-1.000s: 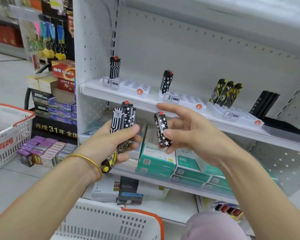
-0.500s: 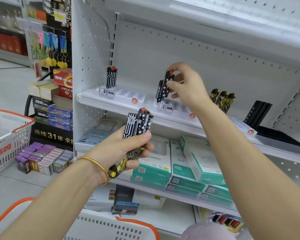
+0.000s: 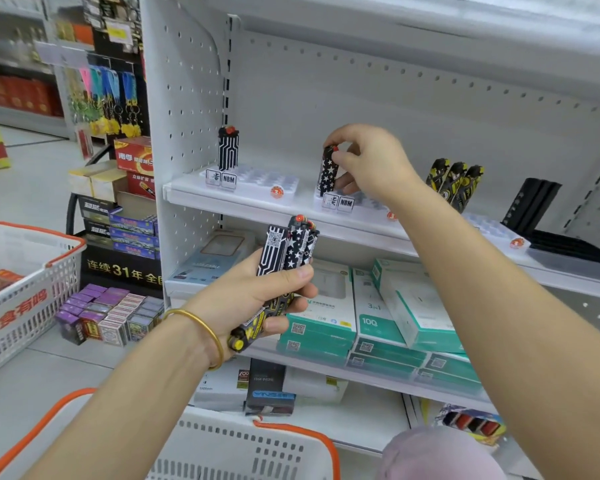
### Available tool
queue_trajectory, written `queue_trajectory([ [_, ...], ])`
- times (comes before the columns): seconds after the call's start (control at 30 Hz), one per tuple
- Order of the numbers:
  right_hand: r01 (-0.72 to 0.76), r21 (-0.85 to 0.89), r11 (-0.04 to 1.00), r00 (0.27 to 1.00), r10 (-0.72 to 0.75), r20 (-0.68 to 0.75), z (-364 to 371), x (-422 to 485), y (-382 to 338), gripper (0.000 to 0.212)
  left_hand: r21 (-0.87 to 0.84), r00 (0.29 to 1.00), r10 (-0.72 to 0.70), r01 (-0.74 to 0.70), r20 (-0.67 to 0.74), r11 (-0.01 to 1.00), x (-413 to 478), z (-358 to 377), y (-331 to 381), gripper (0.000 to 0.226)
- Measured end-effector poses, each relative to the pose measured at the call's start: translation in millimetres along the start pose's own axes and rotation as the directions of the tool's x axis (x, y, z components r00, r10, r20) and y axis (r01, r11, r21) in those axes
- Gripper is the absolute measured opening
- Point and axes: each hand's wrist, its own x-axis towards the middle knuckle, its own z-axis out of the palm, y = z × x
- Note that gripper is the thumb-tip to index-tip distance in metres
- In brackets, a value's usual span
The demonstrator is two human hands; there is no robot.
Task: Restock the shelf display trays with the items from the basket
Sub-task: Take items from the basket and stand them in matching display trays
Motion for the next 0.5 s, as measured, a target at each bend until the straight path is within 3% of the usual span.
queue_trajectory([
  [0.1, 0.07, -0.234, 0.97, 0.995, -0.084, -0.051, 1, -3, -1, 0.024, 0.002, 1.0, -0.003, 0.003, 0.001, 1.0, -1, -1, 0, 0.04],
  [0.17, 0.086, -0.446, 0.891, 0.988, -0.134, -0.078, 3, -9, 1, 0.027, -0.002, 1.0, -0.008, 0.008, 0.003, 1.0, -1, -1, 0, 0.045],
  [0.27, 0.087, -0.509, 0.856, 0.985, -0.151, -0.085, 8, -18, 4, 0.038, -0.024, 1.0, -0.017, 0.017, 0.002, 1.0, -2, -2, -2, 0.056],
  [0.33, 0.128, -0.41, 0.903, 0.963, -0.211, -0.165, 6, -30, 0, 0.043, -0.048, 1.0, -0.021, 0.021, 0.01, 0.999, -2, -2, -3, 0.06],
  [0.4, 0.167, -0.202, 0.965, 0.949, -0.213, -0.231, 0, -47, -13, 0.034, -0.068, 1.0, -0.02, 0.021, 0.021, 0.997, -2, -2, -2, 0.057],
  [0.43, 0.162, -0.063, 0.985, 0.967, -0.171, -0.188, -2, -57, -20, 0.027, -0.074, 0.999, -0.018, 0.02, 0.028, 0.997, -2, -2, -2, 0.053],
  [0.5, 0.047, 0.19, 0.981, 0.994, -0.066, 0.091, -4, -78, -31, 0.02, -0.086, 0.999, -0.011, 0.014, 0.041, 0.996, -3, -1, 0, 0.038],
])
